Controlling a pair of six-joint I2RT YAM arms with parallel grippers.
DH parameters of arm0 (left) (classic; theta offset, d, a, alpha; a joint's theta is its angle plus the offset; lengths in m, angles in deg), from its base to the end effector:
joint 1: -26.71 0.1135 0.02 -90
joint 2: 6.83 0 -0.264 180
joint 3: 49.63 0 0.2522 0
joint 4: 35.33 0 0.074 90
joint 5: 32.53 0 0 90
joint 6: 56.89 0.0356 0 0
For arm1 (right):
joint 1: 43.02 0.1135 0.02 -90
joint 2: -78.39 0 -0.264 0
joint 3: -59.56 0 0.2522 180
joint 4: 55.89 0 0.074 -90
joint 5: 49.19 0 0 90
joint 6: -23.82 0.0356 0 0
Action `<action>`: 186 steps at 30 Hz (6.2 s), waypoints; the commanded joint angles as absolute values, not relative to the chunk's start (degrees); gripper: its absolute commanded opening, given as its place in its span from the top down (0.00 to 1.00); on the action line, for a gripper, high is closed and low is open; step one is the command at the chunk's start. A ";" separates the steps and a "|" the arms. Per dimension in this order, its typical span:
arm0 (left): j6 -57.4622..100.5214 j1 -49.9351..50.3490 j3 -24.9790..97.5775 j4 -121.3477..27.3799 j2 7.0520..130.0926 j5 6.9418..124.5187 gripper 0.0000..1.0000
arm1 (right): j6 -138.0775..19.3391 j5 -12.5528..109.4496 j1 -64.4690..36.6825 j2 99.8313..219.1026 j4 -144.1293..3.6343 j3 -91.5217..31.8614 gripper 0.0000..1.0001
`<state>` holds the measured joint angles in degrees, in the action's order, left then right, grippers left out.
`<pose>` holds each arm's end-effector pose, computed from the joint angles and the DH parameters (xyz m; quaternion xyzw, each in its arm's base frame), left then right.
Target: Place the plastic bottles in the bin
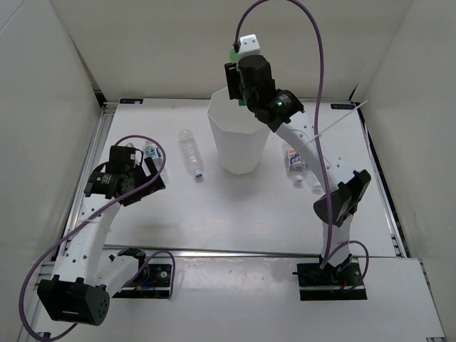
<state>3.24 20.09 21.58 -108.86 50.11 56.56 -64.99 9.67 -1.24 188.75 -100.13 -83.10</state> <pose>0.1753 -0.0198 0.3027 -0.1964 0.9440 -0.0757 0.2541 0.3309 0.2709 0.4742 -0.1010 0.7605 0.0282 0.6408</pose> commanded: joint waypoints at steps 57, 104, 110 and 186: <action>-0.82 24.77 50.89 -97.69 106.72 48.41 0.27 | -47.56 7.94 3.91 142.64 -123.35 -65.99 0.00; -9.01 -0.36 100.36 -86.44 104.80 74.80 0.00 | -37.36 16.46 3.91 117.77 -130.74 -48.16 0.00; -4.24 -0.36 86.24 -86.44 84.08 52.25 0.00 | -36.13 18.13 3.91 117.76 -129.25 -44.91 0.00; -5.12 20.91 83.73 -94.71 99.96 60.43 0.44 | -47.73 19.36 3.91 132.97 -122.65 -49.39 0.00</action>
